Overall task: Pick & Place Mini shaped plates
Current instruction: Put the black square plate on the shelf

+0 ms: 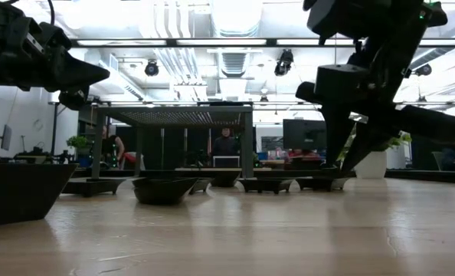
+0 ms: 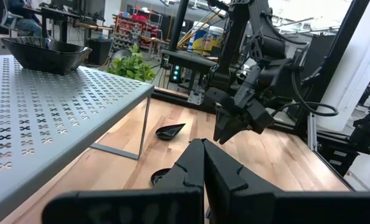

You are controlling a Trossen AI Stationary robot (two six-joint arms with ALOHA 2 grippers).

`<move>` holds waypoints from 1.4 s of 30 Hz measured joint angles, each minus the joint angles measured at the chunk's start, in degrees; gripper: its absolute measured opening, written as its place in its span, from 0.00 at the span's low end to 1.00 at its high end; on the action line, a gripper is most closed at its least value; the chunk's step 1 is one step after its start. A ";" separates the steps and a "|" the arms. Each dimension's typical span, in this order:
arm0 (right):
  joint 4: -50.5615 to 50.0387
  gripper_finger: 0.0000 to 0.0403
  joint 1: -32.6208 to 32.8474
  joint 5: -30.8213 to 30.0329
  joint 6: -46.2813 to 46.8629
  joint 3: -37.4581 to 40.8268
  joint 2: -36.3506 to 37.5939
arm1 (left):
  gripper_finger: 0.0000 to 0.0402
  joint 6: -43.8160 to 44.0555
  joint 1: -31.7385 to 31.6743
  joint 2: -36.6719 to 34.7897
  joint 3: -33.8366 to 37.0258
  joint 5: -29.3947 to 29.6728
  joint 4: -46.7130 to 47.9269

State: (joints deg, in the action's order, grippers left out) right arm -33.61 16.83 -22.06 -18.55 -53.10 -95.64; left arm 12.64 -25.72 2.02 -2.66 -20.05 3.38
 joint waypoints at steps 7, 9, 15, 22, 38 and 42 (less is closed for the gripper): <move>0.14 0.26 -0.67 0.09 0.28 0.80 0.00 | 0.01 0.00 -0.02 0.00 -0.01 0.02 -0.01; 0.28 0.25 -0.73 1.04 0.34 1.37 0.00 | 0.01 0.00 -0.01 0.00 -0.01 0.01 0.00; 2.57 0.23 -0.94 1.11 0.27 2.64 -0.07 | 0.01 0.00 -0.02 0.01 0.00 0.02 0.00; 3.15 0.20 -1.94 1.11 -0.39 3.04 -0.07 | 0.01 0.01 -0.01 0.00 -0.02 0.02 0.00; 6.36 0.19 -2.33 1.37 -0.98 4.25 -0.09 | 0.01 0.00 0.00 0.00 0.00 0.02 0.00; 6.37 0.18 -2.26 1.57 -0.70 4.46 -0.09 | 0.01 0.02 0.00 0.00 -0.01 0.01 -0.01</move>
State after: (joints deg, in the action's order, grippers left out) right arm -27.24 14.57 -20.49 -19.25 -48.64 -95.72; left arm 12.67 -25.71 2.02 -2.67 -20.04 3.37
